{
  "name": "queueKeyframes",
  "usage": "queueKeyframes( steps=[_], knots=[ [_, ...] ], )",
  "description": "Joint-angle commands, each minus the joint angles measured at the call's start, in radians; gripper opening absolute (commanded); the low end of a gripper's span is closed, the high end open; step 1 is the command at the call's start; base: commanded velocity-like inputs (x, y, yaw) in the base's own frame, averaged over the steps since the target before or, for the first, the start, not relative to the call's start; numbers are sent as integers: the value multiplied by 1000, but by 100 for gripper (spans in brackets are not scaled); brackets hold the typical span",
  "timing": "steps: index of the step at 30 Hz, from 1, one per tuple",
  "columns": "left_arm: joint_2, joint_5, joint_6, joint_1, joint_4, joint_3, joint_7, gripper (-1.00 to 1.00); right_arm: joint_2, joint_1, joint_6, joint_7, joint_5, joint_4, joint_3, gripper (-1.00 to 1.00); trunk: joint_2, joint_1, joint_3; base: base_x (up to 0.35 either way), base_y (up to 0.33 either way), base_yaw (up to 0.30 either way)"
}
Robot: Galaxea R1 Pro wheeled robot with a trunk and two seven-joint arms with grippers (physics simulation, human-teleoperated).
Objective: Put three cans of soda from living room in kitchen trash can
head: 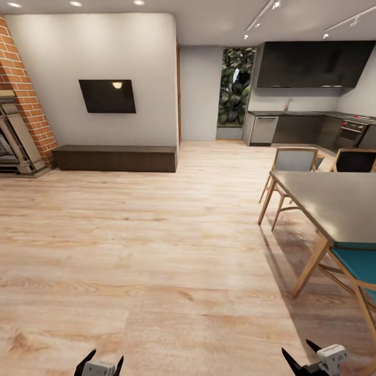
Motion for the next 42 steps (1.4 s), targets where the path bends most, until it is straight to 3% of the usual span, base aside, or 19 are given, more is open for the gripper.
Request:
queueKeyframes(
  steps=[1, 27, 42],
  knots=[
    [0, 0, 1, 0, 0, 0, 0, 100, 0, 0, 0, 0, 0, 0, 0, 100, 0, 0, 0, 311, 128, -1],
    [0, -2, 3, 0, 1, 0, 2, 100, 2, 0, 0, -1, 0, 0, 0, 100, 0, 0, 0, 326, 82, 0],
    [0, -3, 3, 0, 2, 0, 2, 100, 4, 0, 0, -68, 0, 0, 6, 100, 0, 0, 0, 328, 76, 0]
  ],
)
